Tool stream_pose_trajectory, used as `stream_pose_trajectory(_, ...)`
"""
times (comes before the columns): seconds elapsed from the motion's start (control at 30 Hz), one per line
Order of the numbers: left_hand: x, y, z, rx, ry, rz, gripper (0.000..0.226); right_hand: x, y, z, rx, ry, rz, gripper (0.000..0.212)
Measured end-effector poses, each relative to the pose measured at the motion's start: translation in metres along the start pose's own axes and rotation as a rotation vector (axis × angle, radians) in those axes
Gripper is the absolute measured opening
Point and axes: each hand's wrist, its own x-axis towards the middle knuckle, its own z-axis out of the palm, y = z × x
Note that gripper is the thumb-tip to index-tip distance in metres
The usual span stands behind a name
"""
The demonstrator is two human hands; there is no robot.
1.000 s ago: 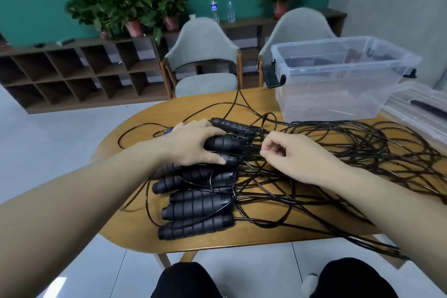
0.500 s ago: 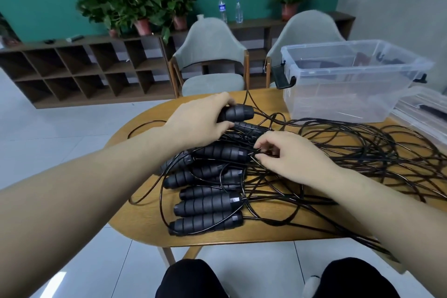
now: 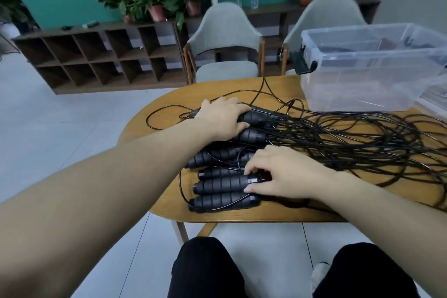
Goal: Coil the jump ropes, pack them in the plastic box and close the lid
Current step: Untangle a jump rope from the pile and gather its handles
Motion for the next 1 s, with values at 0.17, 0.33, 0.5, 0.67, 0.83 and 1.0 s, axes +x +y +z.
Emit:
stream_pose_trajectory(0.17,-0.002,-0.002,-0.004,-0.057,-0.031,0.020,0.051,0.009,-0.008,0.007,-0.030,-0.042,0.044,0.047)
stream_pose_trajectory(0.33,-0.010,-0.004,-0.014,-0.173,0.177,0.026,0.042,0.012,-0.015,0.004,-0.103,-0.086,0.056,0.043)
stream_pose_trajectory(0.5,-0.013,-0.001,-0.026,-0.192,0.238,0.071,0.041,0.010,-0.006,-0.005,0.017,0.022,0.095,0.037)
stream_pose_trajectory(0.67,-0.010,0.000,-0.031,-0.143,0.301,0.083,0.040,0.005,0.005,-0.017,0.075,0.358,0.172,0.032)
stream_pose_trajectory(0.83,-0.002,-0.003,-0.052,-0.267,0.443,0.018,0.033,0.004,0.037,-0.036,0.105,0.672,0.449,0.040)
stream_pose_trajectory(1.0,-0.001,-0.004,-0.068,-0.284,0.471,0.077,0.040,0.010,0.075,-0.071,0.088,0.449,0.570,0.092)
